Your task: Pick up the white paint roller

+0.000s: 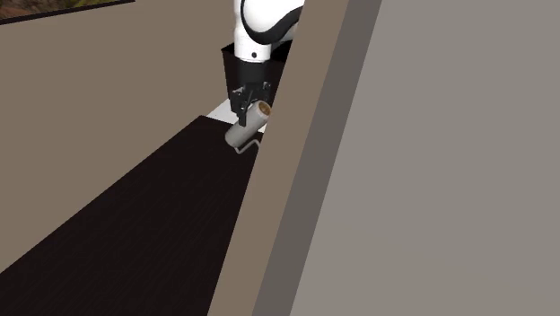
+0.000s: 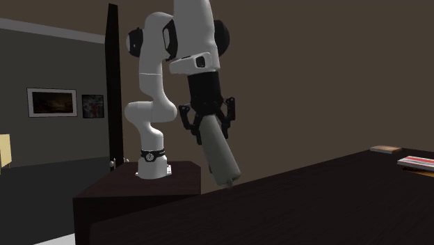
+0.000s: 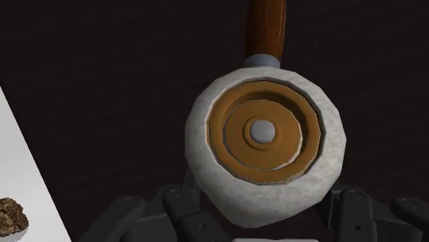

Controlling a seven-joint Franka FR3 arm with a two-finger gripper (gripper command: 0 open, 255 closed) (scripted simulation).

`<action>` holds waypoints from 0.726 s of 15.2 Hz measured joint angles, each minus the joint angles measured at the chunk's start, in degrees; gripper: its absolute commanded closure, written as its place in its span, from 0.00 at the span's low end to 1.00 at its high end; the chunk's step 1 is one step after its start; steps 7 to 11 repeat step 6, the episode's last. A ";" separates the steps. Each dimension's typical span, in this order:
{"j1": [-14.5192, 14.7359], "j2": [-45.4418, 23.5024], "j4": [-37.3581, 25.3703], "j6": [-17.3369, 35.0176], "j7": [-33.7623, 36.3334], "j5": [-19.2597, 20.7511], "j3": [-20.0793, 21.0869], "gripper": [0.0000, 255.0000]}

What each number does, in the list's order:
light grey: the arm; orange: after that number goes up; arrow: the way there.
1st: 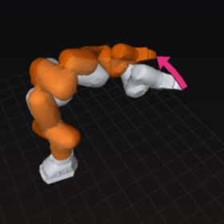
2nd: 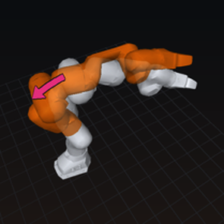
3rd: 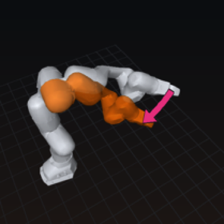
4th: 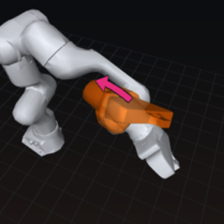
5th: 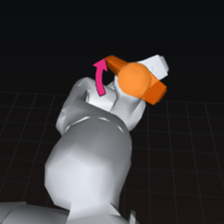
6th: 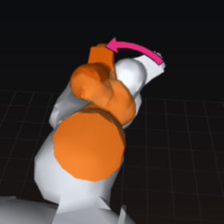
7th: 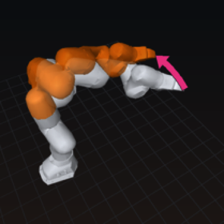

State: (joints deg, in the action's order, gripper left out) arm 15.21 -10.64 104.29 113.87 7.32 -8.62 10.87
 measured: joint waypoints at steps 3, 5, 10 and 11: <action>-0.02 0.60 -1.73 -2.29 0.35 0.03 0.02 1.00; -0.04 0.80 -2.76 -3.51 0.51 0.06 0.01 1.00; -0.02 0.89 -3.14 -3.98 0.61 0.07 0.02 1.00; -0.02 0.89 -3.14 -3.98 0.61 0.07 0.02 1.00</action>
